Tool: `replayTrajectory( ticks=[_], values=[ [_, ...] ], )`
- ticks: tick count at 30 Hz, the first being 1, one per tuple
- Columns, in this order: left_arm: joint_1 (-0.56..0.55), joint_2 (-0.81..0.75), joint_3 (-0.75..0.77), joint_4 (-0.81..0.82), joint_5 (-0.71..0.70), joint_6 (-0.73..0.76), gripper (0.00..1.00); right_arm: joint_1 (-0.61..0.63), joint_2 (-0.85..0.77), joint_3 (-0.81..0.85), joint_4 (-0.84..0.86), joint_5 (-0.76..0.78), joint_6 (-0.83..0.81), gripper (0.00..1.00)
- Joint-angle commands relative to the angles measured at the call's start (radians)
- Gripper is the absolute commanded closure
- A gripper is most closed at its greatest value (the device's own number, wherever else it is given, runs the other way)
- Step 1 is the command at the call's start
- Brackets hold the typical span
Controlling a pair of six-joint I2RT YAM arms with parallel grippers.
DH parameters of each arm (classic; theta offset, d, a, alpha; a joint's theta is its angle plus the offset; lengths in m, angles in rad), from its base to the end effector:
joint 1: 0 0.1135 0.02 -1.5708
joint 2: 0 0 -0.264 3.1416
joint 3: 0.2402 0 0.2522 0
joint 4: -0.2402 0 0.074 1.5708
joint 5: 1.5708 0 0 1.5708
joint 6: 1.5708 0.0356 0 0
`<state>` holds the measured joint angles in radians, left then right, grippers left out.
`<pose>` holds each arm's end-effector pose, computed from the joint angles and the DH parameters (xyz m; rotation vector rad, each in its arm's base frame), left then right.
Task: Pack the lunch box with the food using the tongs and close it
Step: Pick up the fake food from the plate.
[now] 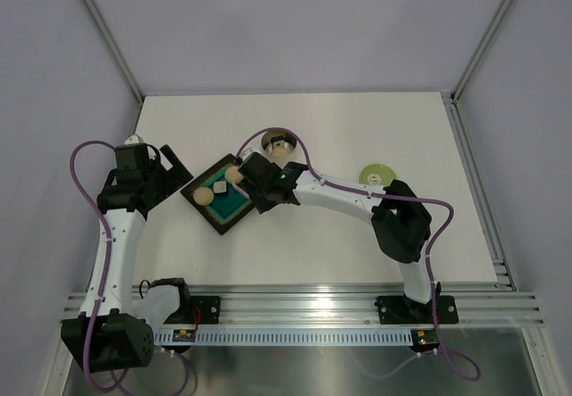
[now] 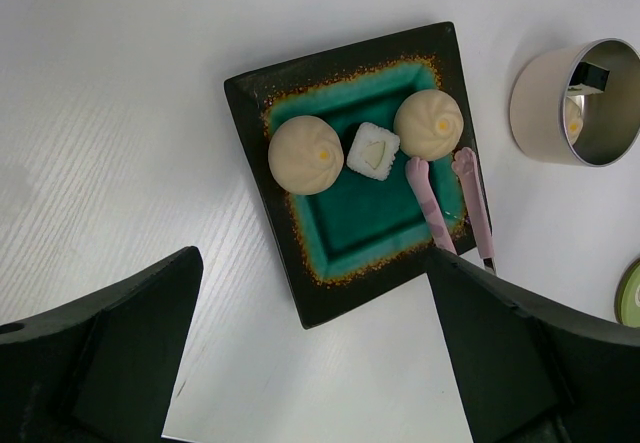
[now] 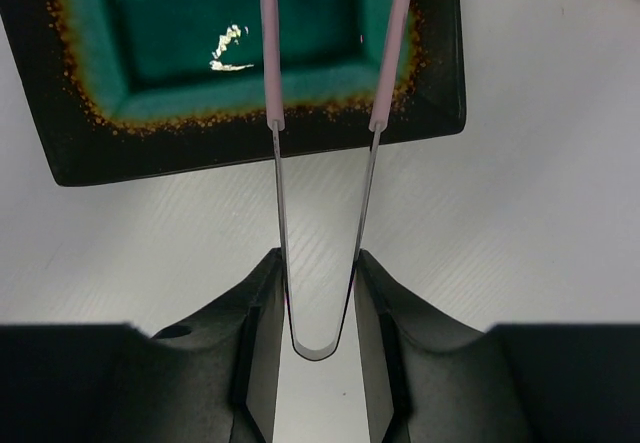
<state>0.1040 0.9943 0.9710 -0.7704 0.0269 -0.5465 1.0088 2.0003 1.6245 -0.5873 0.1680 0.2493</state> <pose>0.1983 0.0197 0.3110 -0.7474 2.2573 -0.2448 0.2406 0.3709 0.2299 -0.8789 2.3829 0.2955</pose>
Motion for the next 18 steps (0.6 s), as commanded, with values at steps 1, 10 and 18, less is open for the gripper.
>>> replayTrajectory(
  ticks=[1, 10, 18],
  values=[
    [0.006, -0.013, 0.014, 0.016, -0.005, 0.023, 0.01, 0.008, 0.015, 0.055, 0.017, 0.041, 0.002, 0.61],
    [0.008, -0.011, 0.009, 0.017, -0.005, 0.023, 0.01, 0.007, 0.049, 0.083, 0.02, 0.038, -0.001, 0.58],
    [0.008, -0.011, 0.014, 0.014, -0.005, 0.023, 0.01, 0.007, 0.094, 0.143, 0.017, 0.028, -0.01, 0.58]
  ],
)
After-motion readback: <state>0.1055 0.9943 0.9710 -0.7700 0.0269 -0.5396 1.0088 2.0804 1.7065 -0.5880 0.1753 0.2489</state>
